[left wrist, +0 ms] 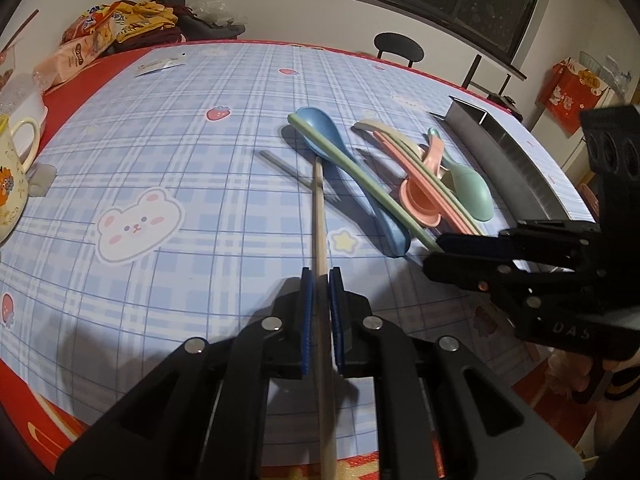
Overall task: Organize utensils
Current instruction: 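Lift the beige and green chopsticks off the table with both tools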
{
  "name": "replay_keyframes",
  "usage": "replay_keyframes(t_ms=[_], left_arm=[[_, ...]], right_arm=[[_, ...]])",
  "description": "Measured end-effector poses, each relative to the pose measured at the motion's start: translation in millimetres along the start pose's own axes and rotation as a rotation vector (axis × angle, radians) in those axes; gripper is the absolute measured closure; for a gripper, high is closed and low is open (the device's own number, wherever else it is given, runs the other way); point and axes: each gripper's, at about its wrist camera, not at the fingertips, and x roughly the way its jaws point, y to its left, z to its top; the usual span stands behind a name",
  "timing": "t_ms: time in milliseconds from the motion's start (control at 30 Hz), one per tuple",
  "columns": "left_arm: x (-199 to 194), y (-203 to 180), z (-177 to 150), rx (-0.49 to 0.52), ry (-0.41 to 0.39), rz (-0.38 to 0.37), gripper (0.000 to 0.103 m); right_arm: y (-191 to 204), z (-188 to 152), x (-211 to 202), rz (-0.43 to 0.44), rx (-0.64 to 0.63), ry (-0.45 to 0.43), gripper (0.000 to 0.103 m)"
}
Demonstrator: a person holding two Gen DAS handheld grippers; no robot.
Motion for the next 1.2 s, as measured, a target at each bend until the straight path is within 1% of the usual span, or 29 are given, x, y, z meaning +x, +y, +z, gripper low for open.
replay_keyframes(t_ms=[167, 200, 233, 333, 500, 700, 767, 800, 833, 867, 1033, 1133, 1200], left_arm=[[0, 1, 0, -0.005, 0.000, -0.012, 0.090], [0, 1, 0, -0.004, 0.000, -0.012, 0.089], [-1, 1, 0, -0.002, 0.000, -0.011, 0.087], [-1, -2, 0, 0.016, 0.000, -0.002, 0.084], [1, -16, -1, 0.081, 0.001, 0.063, 0.081], [4, -28, -2, 0.144, 0.003, 0.139, 0.081], [4, -30, -2, 0.151, 0.002, 0.149, 0.081], [4, -30, -2, 0.152, 0.000, 0.156, 0.085], [4, -30, -2, 0.146, -0.003, 0.175, 0.093], [3, -28, -1, 0.131, -0.006, 0.184, 0.093], [-2, -11, -1, 0.041, -0.015, 0.125, 0.093], [-4, -4, -2, -0.002, -0.022, 0.109, 0.093], [-7, 2, -3, -0.032, -0.040, 0.085, 0.093]], right_arm=[[1, 9, 11, 0.003, 0.019, 0.015, 0.082], [1, 10, 12, 0.005, 0.029, 0.015, 0.084], [0, 12, 13, 0.007, 0.037, 0.015, 0.090], [-2, 12, 14, 0.006, 0.050, 0.009, 0.096], [-5, 6, 6, 0.013, 0.069, -0.030, 0.097], [-5, -3, 0, 0.029, 0.069, -0.073, 0.097], [-4, -3, -3, 0.038, 0.061, -0.094, 0.097], [-4, -4, -4, 0.042, 0.060, -0.097, 0.097], [-5, -4, -4, 0.047, 0.061, -0.098, 0.097], [-6, -5, -5, 0.053, 0.062, -0.106, 0.097], [-8, -8, -13, 0.079, 0.066, -0.156, 0.097], [-8, -11, -19, 0.080, 0.061, -0.187, 0.097], [-8, -12, -22, 0.084, 0.058, -0.205, 0.097]])
